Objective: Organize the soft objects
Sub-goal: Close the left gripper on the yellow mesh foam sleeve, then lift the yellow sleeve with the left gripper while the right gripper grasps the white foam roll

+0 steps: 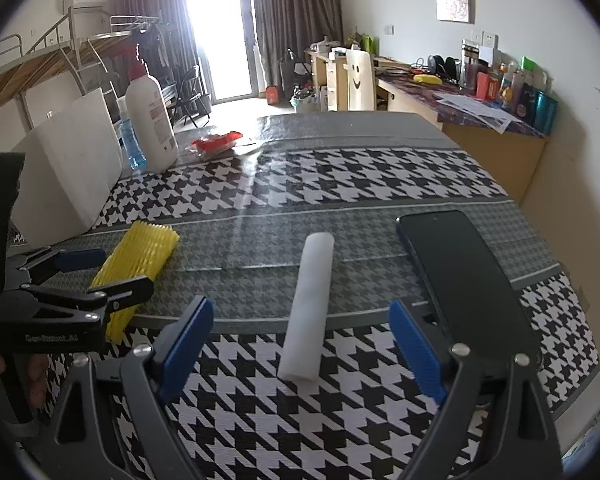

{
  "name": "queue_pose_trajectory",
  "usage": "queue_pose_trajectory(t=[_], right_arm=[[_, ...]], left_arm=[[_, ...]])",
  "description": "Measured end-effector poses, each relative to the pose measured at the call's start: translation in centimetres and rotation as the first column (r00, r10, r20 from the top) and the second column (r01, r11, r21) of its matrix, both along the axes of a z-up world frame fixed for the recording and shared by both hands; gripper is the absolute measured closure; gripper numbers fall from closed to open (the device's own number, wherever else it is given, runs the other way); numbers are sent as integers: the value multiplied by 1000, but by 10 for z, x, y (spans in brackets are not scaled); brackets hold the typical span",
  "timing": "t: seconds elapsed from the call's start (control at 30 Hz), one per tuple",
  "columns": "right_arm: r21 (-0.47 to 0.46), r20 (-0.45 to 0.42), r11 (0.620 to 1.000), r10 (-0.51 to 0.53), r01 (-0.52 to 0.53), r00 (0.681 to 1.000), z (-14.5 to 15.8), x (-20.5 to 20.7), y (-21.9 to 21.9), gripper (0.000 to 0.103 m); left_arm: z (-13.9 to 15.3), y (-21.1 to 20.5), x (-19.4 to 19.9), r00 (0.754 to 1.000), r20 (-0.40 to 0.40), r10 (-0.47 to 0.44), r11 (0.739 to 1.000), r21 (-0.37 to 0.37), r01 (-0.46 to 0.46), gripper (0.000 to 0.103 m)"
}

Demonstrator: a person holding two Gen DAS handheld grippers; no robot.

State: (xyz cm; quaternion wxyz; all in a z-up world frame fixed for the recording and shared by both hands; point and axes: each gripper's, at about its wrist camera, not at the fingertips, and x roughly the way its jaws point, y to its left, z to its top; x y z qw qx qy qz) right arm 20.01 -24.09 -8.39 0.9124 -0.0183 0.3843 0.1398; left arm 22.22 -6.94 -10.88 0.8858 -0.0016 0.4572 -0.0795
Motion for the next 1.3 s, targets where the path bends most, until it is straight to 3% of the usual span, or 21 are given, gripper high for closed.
queue_pose_trajectory(t=[0.2,0.43,0.57,0.63,0.73,0.9,1.07,1.3], right_arm=[[-7,-19,1000,1,-1,1000,-5,3,-1,11],[-13,-31,1000,11,-11,999,-9,4,2,11],[-21,-31,1000,18,-19,999,-10,3,5,11],[-23,-25,1000,20,-21,999,-9,3,6,11],[-24,-27,999,21,-21,999,-9,4,6,12],[-25,-58,999,19,-20,998,-12,6,5,39],[-47,-88,999,13,-17,996,-19,9,5,59],[-93,-98,996,-3,-6,995,-21,9,9,67]], left_arm=[[0,-1,-2,1000,24,-4,999,39,3,30],[1,-4,-3,998,53,-22,997,70,18,63],[4,-4,-6,996,78,-41,997,65,36,73],[9,-4,-8,994,99,-50,998,48,46,86],[11,-3,-9,993,100,-56,998,41,52,87],[12,-4,-11,992,106,-69,997,37,65,90],[12,-3,-11,992,101,-72,997,19,70,91],[13,-3,-15,991,105,-80,997,19,78,91]])
